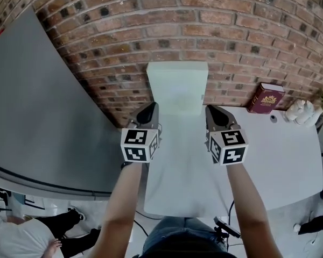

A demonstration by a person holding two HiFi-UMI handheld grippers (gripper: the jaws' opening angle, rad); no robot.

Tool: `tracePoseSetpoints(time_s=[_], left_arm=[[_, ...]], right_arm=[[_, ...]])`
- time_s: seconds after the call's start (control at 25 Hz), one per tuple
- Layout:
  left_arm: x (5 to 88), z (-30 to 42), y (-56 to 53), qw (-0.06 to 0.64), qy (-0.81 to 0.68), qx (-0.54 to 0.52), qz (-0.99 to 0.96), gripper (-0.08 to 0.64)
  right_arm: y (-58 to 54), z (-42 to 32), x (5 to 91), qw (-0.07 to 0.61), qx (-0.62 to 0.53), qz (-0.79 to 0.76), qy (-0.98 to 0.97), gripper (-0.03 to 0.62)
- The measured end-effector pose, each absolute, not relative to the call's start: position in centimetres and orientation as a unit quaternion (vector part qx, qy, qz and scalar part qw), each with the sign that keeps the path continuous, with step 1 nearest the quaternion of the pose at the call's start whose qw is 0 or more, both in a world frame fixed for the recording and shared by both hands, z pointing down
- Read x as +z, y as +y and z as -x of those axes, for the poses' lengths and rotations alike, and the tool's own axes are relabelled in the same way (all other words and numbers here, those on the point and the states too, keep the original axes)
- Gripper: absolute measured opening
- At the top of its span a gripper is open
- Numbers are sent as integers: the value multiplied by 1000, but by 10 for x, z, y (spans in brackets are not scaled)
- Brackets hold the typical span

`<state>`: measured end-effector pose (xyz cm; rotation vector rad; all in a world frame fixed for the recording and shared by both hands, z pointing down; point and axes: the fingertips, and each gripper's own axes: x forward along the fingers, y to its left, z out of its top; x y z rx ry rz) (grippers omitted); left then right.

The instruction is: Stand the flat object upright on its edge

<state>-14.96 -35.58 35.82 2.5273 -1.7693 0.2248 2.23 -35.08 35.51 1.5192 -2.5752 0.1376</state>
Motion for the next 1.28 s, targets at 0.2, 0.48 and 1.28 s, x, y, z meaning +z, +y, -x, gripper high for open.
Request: tracePoseSetpoints(time_s=[0.2, 0.48, 1.28], left_arm=[[337, 157, -335, 16, -575, 45, -817, -2], [305, 172, -304, -3, -578, 18, -816, -2], [205, 164, -244, -95, -561, -18, -822, -2]], right_arm=[[-329, -20, 325, 61, 25, -514, -855, -2], [-297, -16, 291, 48, -11, -530, -847, -2], [-238, -31, 202, 8, -103, -562, -820, -2]])
